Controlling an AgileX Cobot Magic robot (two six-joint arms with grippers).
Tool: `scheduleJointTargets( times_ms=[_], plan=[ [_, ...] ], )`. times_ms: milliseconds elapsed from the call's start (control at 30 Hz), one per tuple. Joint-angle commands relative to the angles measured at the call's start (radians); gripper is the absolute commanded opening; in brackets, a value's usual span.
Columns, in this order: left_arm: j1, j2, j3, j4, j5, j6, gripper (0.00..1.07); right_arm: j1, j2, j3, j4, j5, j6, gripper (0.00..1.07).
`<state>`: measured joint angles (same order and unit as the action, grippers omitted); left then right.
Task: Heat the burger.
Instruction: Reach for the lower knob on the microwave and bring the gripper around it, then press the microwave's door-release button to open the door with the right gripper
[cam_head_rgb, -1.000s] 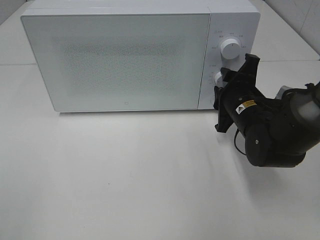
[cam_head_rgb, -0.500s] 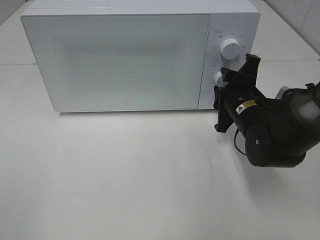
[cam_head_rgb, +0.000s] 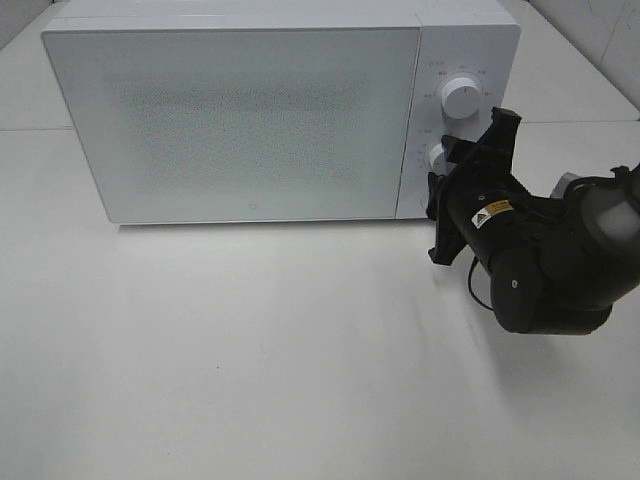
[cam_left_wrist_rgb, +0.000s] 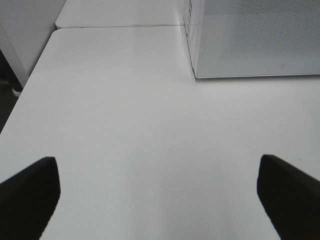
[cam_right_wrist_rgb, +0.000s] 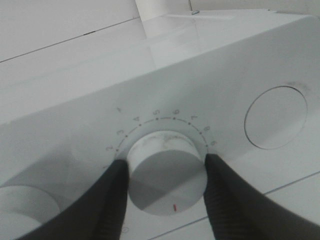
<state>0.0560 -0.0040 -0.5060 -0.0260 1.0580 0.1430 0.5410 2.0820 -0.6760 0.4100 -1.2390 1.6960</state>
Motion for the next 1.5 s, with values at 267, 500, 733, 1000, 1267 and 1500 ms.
scheduleJointTargets(
  times_ms=[267,500,733,1000,1267,1500],
  plan=[
    [0.001,-0.017,0.001,-0.007,-0.013,-0.003,1.04,-0.002,-0.002,-0.006,-0.03,-0.093,0.006,0.59],
    [0.001,-0.017,0.001,-0.007,-0.013,-0.003,1.04,-0.002,-0.002,-0.006,-0.029,-0.101,0.006,0.73],
    [0.001,-0.017,0.001,-0.007,-0.013,-0.003,1.04,-0.002,-0.014,-0.005,-0.022,-0.101,0.01,0.77],
    [0.001,-0.017,0.001,-0.007,-0.013,-0.003,1.04,-0.002,-0.036,0.004,-0.021,-0.095,0.009,0.76],
    [0.001,-0.017,0.001,-0.007,-0.013,-0.003,1.04,0.01,-0.078,0.091,-0.004,-0.098,0.01,0.76],
    [0.001,-0.017,0.001,-0.007,-0.013,-0.003,1.04,0.024,-0.175,0.173,0.003,-0.096,-0.013,0.76]
  ],
)
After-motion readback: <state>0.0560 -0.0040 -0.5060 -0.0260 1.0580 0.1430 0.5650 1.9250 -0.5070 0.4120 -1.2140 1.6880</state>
